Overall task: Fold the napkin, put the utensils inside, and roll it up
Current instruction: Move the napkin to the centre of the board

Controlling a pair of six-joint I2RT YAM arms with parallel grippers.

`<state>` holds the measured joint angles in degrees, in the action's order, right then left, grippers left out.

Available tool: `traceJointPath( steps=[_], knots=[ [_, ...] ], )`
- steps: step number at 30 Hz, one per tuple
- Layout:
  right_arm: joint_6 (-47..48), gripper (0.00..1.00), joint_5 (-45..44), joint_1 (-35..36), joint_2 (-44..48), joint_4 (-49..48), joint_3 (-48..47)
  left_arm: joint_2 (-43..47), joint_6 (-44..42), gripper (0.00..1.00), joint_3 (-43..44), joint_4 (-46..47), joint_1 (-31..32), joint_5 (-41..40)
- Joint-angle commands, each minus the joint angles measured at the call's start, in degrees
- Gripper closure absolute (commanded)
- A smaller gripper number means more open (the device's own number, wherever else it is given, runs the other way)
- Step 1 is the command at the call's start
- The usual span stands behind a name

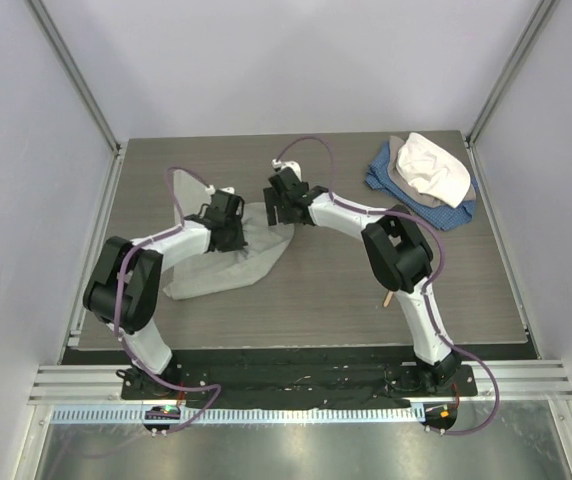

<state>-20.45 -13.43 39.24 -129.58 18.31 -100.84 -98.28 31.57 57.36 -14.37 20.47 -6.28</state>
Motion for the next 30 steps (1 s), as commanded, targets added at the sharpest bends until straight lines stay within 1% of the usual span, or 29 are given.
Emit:
traceJointPath(
  steps=[1, 2, 4, 5, 6, 7, 8, 9, 11, 12, 13, 19, 25, 30],
  knots=[
    [1.5, 0.22, -5.1, -0.9, 9.8, 3.7, 5.6, 0.1, 2.1, 1.0, 1.5, 2.3, 6.5, 0.5],
    [1.5, 0.22, -5.7, -1.1, 11.0, 4.3, 6.8, 0.5, 2.4, 1.0, 1.6, 2.4, 8.9, 0.5],
    [1.7, 0.23, -7.2, -1.8, 15.0, 5.4, 10.3, 1.1, 2.3, 0.99, 1.9, 2.2, 11.0, 0.3],
    [1.8, 0.23, -7.4, -2.8, 16.4, 5.5, 11.5, 2.1, 2.3, 0.96, 2.0, 1.9, 12.1, 0.2],
    [2.0, 0.23, -6.9, -3.3, 17.6, 5.6, 13.5, 2.9, 2.5, 0.81, 2.0, 1.6, 12.4, 0.4],
    [2.3, 0.23, -6.6, -3.8, 19.3, 5.9, 14.2, 3.7, 2.9, 0.72, 2.1, 1.5, 12.5, 0.7],
    [2.6, 0.24, -6.5, -4.5, 19.7, 6.3, 14.7, 4.6, 3.0, 0.65, 2.1, 1.2, 12.4, 0.7],
    [2.9, 0.25, -6.3, -5.0, 20.2, 6.7, 14.9, 6.5, 2.8, 0.51, 2.3, 0.9, 12.5, 0.3],
    [3.8, 0.26, -5.9, -5.6, 20.3, 8.1, 14.7, 8.5, 1.9, 0.39, 3.0, -1.8, 12.5, -0.6],
    [3.9, 0.27, -5.8, -5.8, 20.2, 8.6, 14.3, 10.5, 1.6, 0.32, 3.5, -2.6, 12.5, -1.1],
    [4.1, 0.28, -5.7, -5.9, 19.7, 9.7, 13.9, 11.4, 1.1, 0.29, 3.6, -3.8, 12.5, -2.1],
    [4.0, 0.3, -5.5, -6.8, 18.4, 11.7, 14.8, 19.1, 0.7, 0.19, 1.4, -11.2, 11.7, -7.9],
    [4.3, 0.32, -2.7, -8.1, 16.0, 11.6, 13.9, 26.1, 2.4, 0.2, -3.7, -16.4, 7.0, -9.1],
    [4.4, 0.33, -0.2, -9.1, 14.2, 11.4, 13.0, 29.6, 4.1, 0.21, -6.7, -22.0, 5.5, -13.4]
  ],
)
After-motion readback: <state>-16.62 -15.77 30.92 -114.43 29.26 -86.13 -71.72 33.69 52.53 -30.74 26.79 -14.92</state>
